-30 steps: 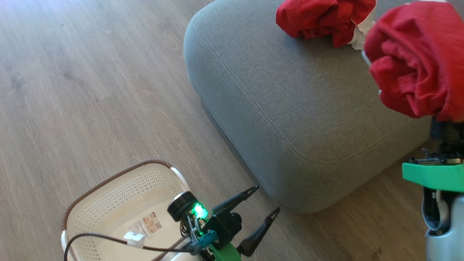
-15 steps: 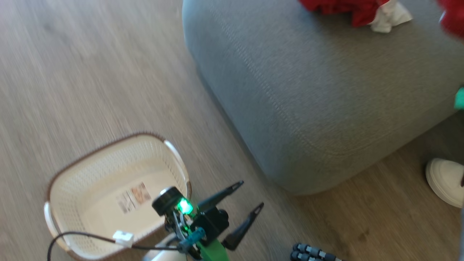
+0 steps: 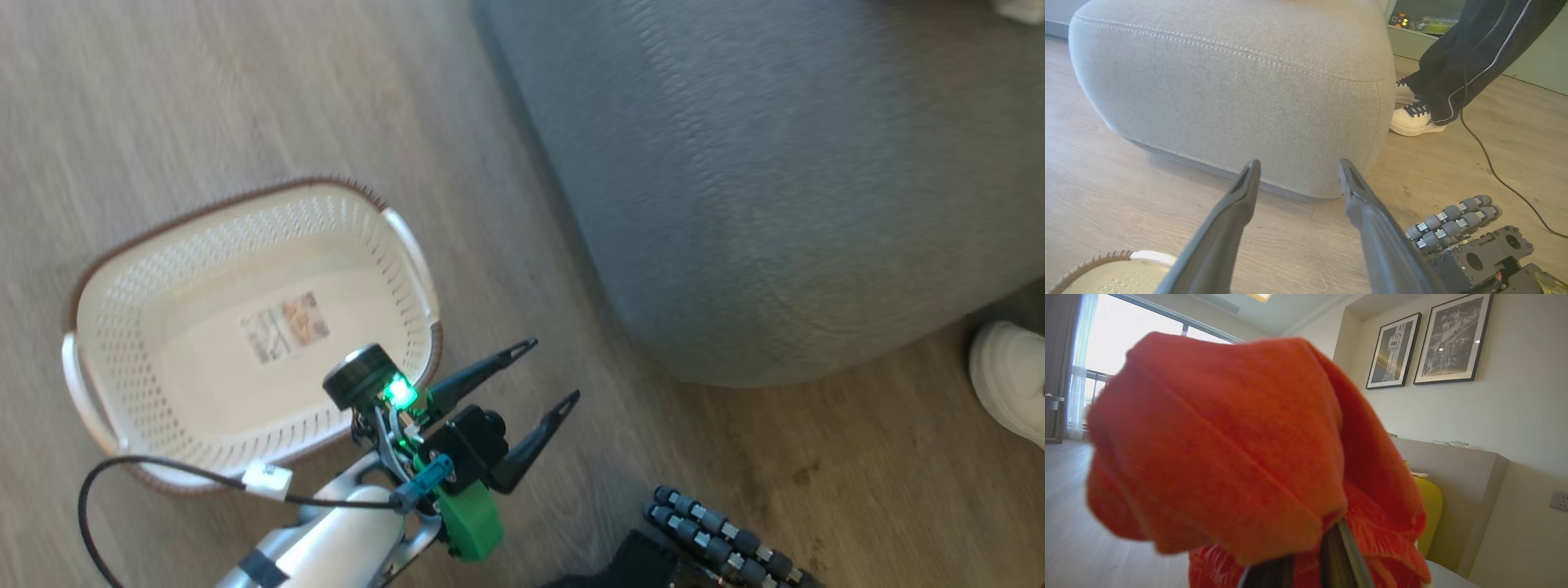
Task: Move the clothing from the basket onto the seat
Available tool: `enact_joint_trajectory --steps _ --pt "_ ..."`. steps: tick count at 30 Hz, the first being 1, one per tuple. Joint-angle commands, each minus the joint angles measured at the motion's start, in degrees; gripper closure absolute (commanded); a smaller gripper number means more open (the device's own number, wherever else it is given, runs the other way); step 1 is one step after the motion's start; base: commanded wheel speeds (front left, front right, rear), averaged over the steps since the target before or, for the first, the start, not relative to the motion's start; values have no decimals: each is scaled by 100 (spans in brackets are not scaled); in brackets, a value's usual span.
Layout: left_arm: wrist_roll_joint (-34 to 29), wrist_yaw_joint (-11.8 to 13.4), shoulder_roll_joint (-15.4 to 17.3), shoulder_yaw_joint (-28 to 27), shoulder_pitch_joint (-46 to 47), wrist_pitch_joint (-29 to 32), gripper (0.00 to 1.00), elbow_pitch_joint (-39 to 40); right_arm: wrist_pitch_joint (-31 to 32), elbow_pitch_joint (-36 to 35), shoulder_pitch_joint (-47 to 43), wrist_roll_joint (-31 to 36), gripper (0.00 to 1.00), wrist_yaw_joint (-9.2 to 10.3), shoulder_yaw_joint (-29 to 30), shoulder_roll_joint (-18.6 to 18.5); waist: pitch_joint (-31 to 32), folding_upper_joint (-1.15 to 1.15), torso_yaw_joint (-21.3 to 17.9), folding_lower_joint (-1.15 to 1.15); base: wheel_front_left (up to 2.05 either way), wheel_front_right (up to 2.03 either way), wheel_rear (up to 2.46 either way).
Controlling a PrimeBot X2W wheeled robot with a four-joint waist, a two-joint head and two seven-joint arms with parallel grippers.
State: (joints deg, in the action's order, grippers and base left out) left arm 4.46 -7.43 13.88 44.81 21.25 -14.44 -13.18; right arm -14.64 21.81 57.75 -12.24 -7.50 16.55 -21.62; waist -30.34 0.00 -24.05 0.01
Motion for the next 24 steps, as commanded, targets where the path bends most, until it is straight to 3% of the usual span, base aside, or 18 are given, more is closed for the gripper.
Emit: enact_joint_trajectory --steps 1,8,15,19,24 --pt "-40 -5 21 -92 128 -56 0 178 -36 100 304 -40 100 1 59 -224 -313 0 284 -1 0 0 0" --pt "-68 -5 -5 -172 196 -56 0 214 -36 1205 1148 -13 100 1 276 -484 -615 0 520 -1 0 0 0" --pt "-126 -5 -91 -192 285 -56 0 227 -36 2525 1600 509 100 1 743 -741 -804 0 786 -1 0 0 0" --pt "-142 -5 -145 -246 280 -56 0 230 -36 3147 1628 834 100 1 1027 -729 -822 0 888 -1 0 0 0" --pt "-168 -5 -200 -340 232 -56 0 241 -36 3629 1540 1252 100 1 976 -653 -878 0 956 -1 0 0 0"
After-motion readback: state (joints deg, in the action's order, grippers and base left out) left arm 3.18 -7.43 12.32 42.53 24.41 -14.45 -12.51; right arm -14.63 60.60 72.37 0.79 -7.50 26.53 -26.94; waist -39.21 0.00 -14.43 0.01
